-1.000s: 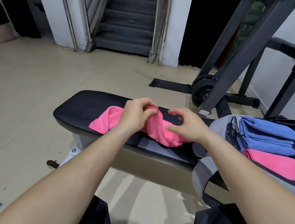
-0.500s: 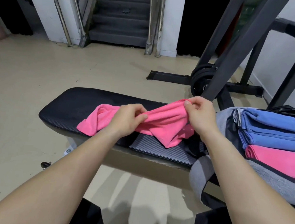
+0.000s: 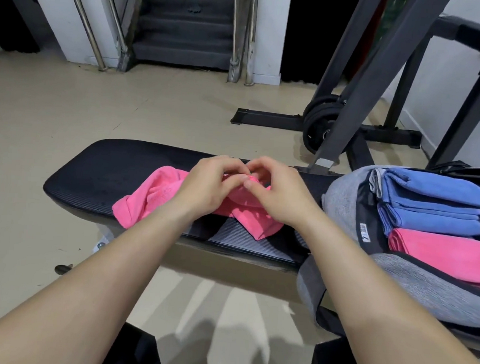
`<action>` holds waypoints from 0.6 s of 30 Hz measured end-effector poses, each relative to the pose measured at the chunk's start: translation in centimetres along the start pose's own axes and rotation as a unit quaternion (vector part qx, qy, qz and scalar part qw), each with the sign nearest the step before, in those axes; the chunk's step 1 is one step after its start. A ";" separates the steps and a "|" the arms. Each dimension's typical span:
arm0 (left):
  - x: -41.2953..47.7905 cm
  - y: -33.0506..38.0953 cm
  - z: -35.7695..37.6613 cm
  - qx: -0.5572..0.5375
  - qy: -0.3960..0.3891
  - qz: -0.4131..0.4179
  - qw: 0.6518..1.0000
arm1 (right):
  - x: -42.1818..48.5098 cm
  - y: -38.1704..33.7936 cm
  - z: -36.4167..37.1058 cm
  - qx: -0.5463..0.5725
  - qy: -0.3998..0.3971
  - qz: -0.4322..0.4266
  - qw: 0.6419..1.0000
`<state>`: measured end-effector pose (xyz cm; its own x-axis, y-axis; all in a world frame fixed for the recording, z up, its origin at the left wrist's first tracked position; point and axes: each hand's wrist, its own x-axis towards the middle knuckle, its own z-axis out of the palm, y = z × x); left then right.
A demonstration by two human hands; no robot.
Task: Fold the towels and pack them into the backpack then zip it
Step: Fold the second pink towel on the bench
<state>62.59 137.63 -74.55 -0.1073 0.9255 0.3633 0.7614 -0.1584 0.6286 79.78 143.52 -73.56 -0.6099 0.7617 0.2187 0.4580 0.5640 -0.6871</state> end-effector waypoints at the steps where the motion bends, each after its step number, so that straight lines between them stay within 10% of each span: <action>1: 0.0 0.1 0.0 -0.004 -0.001 -0.001 1.000 | 0.1 0.0 -0.1 0.003 0.016 0.012 1.000; 10: -1.4 -2.0 -3.0 0.056 -0.009 -0.047 0.997 | 1.1 3.2 -3.0 -0.074 0.208 0.152 0.963; 18: -1.8 -2.7 -4.1 0.058 -0.001 -0.063 0.996 | 1.2 0.7 -0.3 -0.196 0.033 0.071 0.978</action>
<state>58.11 134.97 -74.13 -0.2058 0.9360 0.2856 0.8107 -0.0004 0.5854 79.61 144.93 -73.57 -0.4852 0.8527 0.1933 0.7551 0.5201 -0.3991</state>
